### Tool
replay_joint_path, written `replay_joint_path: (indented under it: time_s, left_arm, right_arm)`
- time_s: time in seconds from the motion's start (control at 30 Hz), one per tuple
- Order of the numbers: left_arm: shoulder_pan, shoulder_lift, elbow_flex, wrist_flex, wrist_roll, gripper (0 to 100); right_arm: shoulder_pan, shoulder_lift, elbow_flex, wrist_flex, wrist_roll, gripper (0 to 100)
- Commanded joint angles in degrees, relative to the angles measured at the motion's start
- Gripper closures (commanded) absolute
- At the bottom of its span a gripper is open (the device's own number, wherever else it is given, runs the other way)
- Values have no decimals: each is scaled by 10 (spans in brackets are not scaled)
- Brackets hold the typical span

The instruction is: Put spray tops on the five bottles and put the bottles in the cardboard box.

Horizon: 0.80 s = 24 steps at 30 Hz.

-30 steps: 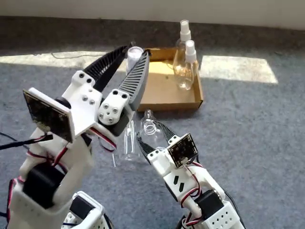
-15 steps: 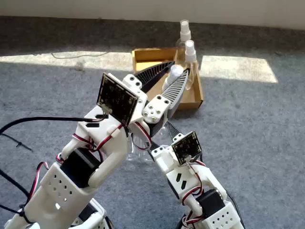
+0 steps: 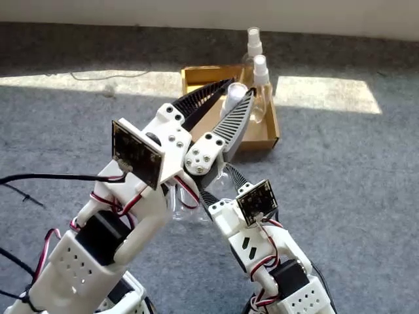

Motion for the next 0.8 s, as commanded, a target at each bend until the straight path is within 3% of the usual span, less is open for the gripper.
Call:
replay_joint_path:
  time_s: [0.0, 0.27, 0.5, 0.77]
  left_arm:
    - [4, 51, -54, -18, -1, 994]
    - [3, 78, -57, -43, -3, 994]
    - [4, 72, 18, -43, 2, 994]
    - [4, -51, 121, -42, 27, 994]
  right_arm:
    - [5, 0, -7, 0, -6, 995]
    - [5, 0, -6, 0, -6, 995]
    - [7, 0, -6, 0, -6, 995]
    - [8, 0, -10, 0, -6, 995]
